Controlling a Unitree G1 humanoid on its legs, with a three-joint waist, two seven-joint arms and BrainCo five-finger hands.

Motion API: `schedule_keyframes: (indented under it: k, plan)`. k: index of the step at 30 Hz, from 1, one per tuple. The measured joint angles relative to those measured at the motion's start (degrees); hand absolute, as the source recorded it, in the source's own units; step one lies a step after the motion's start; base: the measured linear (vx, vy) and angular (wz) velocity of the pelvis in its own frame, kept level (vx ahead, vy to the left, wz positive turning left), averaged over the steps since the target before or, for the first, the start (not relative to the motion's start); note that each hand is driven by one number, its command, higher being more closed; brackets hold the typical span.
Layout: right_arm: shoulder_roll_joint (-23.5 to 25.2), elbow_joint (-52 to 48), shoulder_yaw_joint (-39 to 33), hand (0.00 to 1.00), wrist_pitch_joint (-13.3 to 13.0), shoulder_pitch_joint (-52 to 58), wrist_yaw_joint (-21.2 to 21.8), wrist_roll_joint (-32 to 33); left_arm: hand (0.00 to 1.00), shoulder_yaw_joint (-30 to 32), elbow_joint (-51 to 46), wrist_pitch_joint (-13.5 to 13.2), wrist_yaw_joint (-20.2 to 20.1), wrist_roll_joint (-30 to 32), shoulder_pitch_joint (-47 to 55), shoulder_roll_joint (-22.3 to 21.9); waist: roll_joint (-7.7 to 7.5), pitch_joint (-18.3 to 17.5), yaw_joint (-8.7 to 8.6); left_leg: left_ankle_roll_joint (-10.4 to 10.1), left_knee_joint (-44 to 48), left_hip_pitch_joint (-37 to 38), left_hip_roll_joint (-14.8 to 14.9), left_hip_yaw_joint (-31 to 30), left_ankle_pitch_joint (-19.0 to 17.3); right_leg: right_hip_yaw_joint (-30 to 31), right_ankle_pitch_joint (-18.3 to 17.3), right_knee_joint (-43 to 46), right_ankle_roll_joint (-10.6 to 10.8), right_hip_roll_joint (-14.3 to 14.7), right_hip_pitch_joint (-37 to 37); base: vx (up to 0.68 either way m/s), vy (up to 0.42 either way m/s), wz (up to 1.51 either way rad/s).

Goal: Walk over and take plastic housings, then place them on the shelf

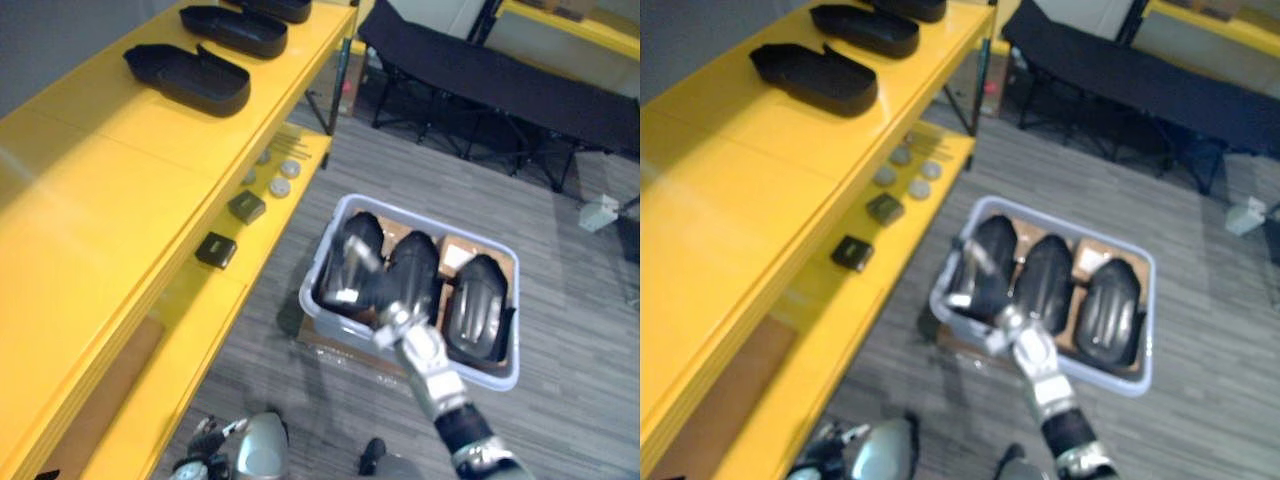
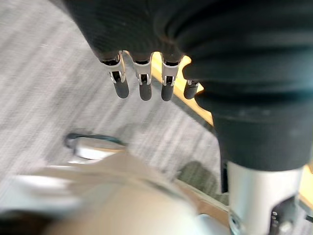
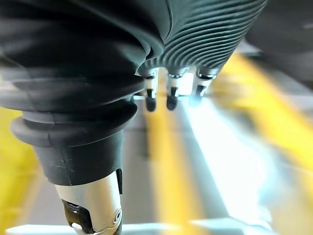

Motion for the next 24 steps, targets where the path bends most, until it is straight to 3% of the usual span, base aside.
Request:
schedule_keyframes:
  k: [2,3,4,5,8,9,11,13,15,20,21,24]
  plan:
    - [-2.64,-0.63,-7.12,0.00,2.36,-3.12,-6.54,0.83,0.00,0.43,0.01,0.01,-0.67,1.35,0.31,0.08,-0.19,-0.12,-0.11,-0.03,-0.49,1.47,-0.04,0.58,0.02,0.23,0.00,-0.41,0.00,0.04,0.91,0.05,0.006,-0.14]
    - [-4.27,0.13,-13.54,0.00,4.85,-4.60,-13.18,0.93,0.00,0.84,-0.04,-0.12,-1.14,2.16,0.48,0.03,-0.18,-0.47,-0.20,-0.06,-0.61,1.88,0.04,1.89,0.04,0.43,0.00,-0.70,-0.01,0.09,1.02,0.03,0.001,-0.20]
    - [-5.08,0.99,-15.77,0.00,5.68,-5.04,-16.20,0.80,0.00,0.94,-0.06,-0.21,-1.21,2.16,0.49,-0.01,-0.16,-0.46,-0.25,-0.06,-0.69,1.99,0.05,1.95,0.05,0.59,0.00,-0.81,-0.01,0.07,0.96,0.02,0.007,-0.23]
    - [-6.69,3.92,-19.98,0.00,7.25,-5.52,-21.48,0.04,0.00,0.97,-0.12,-0.30,-1.28,2.10,0.51,-0.14,0.01,-0.35,-0.52,-0.26,-0.97,1.96,0.00,2.19,0.17,1.00,-0.01,-0.85,-0.02,0.00,0.55,0.00,0.011,-0.13]
    - [-11.33,14.64,-28.69,0.00,9.80,-5.74,-30.30,-0.72,0.00,0.85,-0.55,-1.57,-2.21,1.81,-0.27,-0.48,1.04,0.89,-1.64,-0.53,-1.32,-0.35,-0.08,2.30,0.81,1.65,-0.24,0.11,-0.32,-0.13,-2.61,-0.05,0.014,-0.09]
    - [-12.61,16.60,-30.16,0.00,9.77,-5.74,-31.29,-0.58,0.00,0.86,-0.64,-2.21,-2.23,1.54,-0.91,-0.69,1.34,1.61,-1.88,-0.40,-1.19,-1.39,-0.06,2.23,0.97,1.64,-0.35,0.60,-0.44,-0.18,-3.73,-0.13,-0.008,-0.05]
    - [-18.04,23.19,-34.70,0.00,8.84,-6.90,-33.64,0.99,0.00,0.81,-3.09,-5.10,-2.19,0.36,-3.60,-1.36,2.80,6.49,-3.25,-0.16,0.73,-7.01,-0.01,1.53,1.90,1.60,-1.29,2.40,-0.71,-0.37,-8.71,-0.18,-0.019,0.05]
    - [-21.20,28.54,-36.64,0.00,8.36,-8.73,-33.97,2.69,0.00,0.15,-3.71,-6.80,-2.06,-2.43,-5.22,-1.28,3.37,9.09,-3.95,0.01,2.54,-11.57,-0.04,1.23,2.35,1.55,-2.59,2.80,0.42,-0.62,-12.27,-0.19,-0.045,0.04]
    - [-25.13,34.89,-36.88,0.00,8.15,-10.77,-34.66,4.66,0.00,-0.84,-2.93,-7.10,-1.88,-3.62,-6.56,-1.41,5.13,10.44,-4.53,0.09,4.21,-15.15,0.14,-0.23,2.55,1.15,-3.46,4.66,0.42,-0.43,-15.27,-0.14,-0.040,0.16]
    - [-34.34,49.01,-34.42,0.00,8.32,-19.02,-39.06,5.86,0.00,-3.44,-1.81,-8.20,-1.51,-7.66,-7.10,-1.54,7.08,11.80,-3.55,0.69,4.45,-20.13,-1.25,-1.87,4.57,0.34,-5.59,10.56,0.00,-2.24,-21.53,-0.08,-0.006,0.22]
    - [-37.47,52.02,-34.04,0.00,9.11,-21.15,-39.46,5.84,0.00,-4.65,-0.31,-8.18,-1.54,-8.02,-8.45,-1.58,8.14,12.40,-3.06,0.86,4.43,-21.16,-1.91,-2.64,5.09,0.17,-5.97,11.50,-0.04,-2.75,-22.48,-0.06,0.019,0.33]
    - [-40.59,57.09,-32.85,0.00,10.08,-25.51,-39.89,5.82,0.00,-5.70,1.19,-8.20,-1.76,-9.44,-9.06,-1.87,9.62,13.16,-2.36,1.29,3.04,-22.64,-3.65,-3.01,6.65,0.18,-6.83,13.77,0.27,-4.60,-25.19,-0.05,0.028,0.25]
